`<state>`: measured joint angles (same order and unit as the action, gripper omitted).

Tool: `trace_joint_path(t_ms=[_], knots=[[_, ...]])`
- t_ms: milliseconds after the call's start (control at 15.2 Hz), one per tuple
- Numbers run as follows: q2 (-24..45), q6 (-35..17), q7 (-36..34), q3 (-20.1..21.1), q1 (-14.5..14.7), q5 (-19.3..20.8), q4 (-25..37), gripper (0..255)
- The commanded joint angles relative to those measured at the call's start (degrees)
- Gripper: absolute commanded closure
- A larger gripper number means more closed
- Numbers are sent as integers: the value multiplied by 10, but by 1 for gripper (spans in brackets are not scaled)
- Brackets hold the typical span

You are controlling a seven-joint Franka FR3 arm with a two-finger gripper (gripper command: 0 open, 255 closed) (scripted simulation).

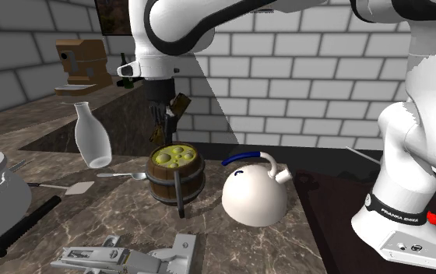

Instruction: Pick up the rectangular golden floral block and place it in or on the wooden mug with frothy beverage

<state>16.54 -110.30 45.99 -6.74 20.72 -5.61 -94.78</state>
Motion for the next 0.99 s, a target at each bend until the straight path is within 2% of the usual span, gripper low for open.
trace_joint_path(t_ms=[0, 330, 792, 858, 924], knots=[[4, -14, 1, 0, 0, -1, -9, 255], [15, -50, 5, 1, 0, -4, -34, 255], [15, -50, 5, 1, 0, -4, -34, 255], [15, -50, 5, 1, 0, -4, -34, 0], [15, -50, 5, 1, 0, -4, -34, 0]])
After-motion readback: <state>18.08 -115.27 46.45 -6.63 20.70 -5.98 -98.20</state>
